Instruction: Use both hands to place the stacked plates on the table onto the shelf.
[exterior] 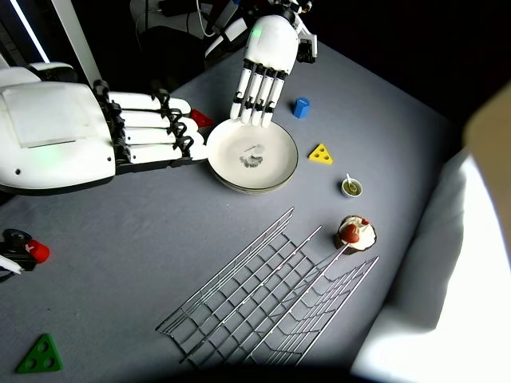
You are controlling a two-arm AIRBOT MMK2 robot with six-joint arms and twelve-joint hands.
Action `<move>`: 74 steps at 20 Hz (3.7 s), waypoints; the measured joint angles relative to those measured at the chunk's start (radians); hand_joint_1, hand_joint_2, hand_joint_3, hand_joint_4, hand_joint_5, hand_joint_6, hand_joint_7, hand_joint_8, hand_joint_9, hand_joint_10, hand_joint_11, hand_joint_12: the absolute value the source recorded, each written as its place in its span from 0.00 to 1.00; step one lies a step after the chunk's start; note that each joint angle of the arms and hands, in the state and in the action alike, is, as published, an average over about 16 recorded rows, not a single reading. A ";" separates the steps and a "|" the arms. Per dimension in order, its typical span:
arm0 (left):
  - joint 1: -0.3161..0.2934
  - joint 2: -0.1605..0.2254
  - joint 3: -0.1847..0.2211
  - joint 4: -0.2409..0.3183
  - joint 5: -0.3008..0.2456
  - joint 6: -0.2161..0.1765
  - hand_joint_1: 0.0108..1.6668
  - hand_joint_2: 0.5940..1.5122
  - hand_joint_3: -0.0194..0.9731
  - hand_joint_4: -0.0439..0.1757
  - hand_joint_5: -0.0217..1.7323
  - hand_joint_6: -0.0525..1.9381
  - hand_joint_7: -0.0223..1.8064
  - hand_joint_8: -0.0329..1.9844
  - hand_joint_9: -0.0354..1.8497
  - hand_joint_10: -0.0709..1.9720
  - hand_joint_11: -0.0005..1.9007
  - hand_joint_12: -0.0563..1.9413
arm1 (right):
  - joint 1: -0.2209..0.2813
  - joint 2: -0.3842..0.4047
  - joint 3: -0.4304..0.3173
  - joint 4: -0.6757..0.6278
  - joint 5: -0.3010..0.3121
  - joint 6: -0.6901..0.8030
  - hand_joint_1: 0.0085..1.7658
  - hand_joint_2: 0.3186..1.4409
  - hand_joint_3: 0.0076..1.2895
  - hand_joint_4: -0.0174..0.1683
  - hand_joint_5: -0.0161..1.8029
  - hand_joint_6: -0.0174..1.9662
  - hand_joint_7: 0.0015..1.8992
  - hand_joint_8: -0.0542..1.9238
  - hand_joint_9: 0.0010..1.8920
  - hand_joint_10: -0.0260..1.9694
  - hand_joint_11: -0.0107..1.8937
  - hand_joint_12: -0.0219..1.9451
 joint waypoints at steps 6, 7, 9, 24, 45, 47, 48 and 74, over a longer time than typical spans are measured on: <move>0.001 -0.035 0.039 0.009 0.007 0.000 0.03 0.39 0.03 0.19 0.06 0.03 0.08 0.03 0.08 0.04 0.07 0.03 | 0.000 -0.013 -0.003 0.021 -0.029 -0.039 0.01 0.56 0.01 0.11 0.08 0.02 0.10 0.03 0.10 0.01 0.09 0.02; 0.002 -0.040 0.047 0.011 0.007 0.000 0.03 0.39 0.03 0.19 0.06 0.03 0.08 0.03 0.08 0.04 0.07 0.03 | 0.000 -0.015 -0.003 0.024 -0.030 -0.044 0.01 0.56 0.01 0.11 0.08 0.02 0.10 0.03 0.10 0.01 0.09 0.02; 0.005 -0.052 0.065 0.017 0.005 0.000 0.03 0.39 0.03 0.19 0.06 0.03 0.08 0.03 0.08 0.04 0.06 0.03 | 0.000 -0.017 -0.003 0.029 -0.032 -0.048 0.01 0.56 0.01 0.11 0.08 0.02 0.10 0.03 0.10 0.01 0.09 0.02; 0.043 -0.114 0.153 0.046 -0.032 0.001 0.03 0.40 0.03 0.17 0.05 0.02 0.06 0.02 0.07 0.03 0.04 0.02 | -0.011 -0.033 0.006 0.036 -0.048 -0.114 0.01 0.57 0.01 0.11 0.09 0.02 0.10 0.03 0.11 0.01 0.10 0.02; -0.041 -0.296 0.218 0.032 0.045 0.000 0.04 0.41 0.03 0.18 0.06 0.02 0.04 0.01 0.06 0.03 0.05 0.03 | -0.068 -0.167 0.082 0.095 -0.134 -0.268 0.39 0.55 0.01 0.11 0.06 0.02 0.08 0.03 0.09 0.01 0.11 0.02; -0.042 -0.299 0.220 0.034 0.046 0.000 0.04 0.41 0.03 0.18 0.06 0.02 0.04 0.01 0.06 0.03 0.05 0.03 | -0.078 -0.193 0.101 0.125 -0.141 -0.293 0.48 0.54 0.01 0.11 0.06 0.02 0.07 0.03 0.09 0.01 0.11 0.02; -0.043 -0.299 0.221 0.034 0.046 0.000 0.04 0.41 0.03 0.18 0.06 0.02 0.04 0.01 0.06 0.03 0.05 0.03 | -0.083 -0.206 0.112 0.141 -0.144 -0.304 0.52 0.54 0.01 0.11 0.06 0.02 0.07 0.03 0.09 0.01 0.11 0.03; -0.044 -0.311 0.264 0.034 0.024 0.001 0.04 0.41 0.03 0.19 0.05 0.02 0.04 0.01 0.06 0.03 0.04 0.02 | -0.075 -0.469 0.307 0.239 -0.077 -0.730 0.72 0.54 0.01 0.11 0.16 0.02 0.12 0.03 0.13 0.01 0.16 0.04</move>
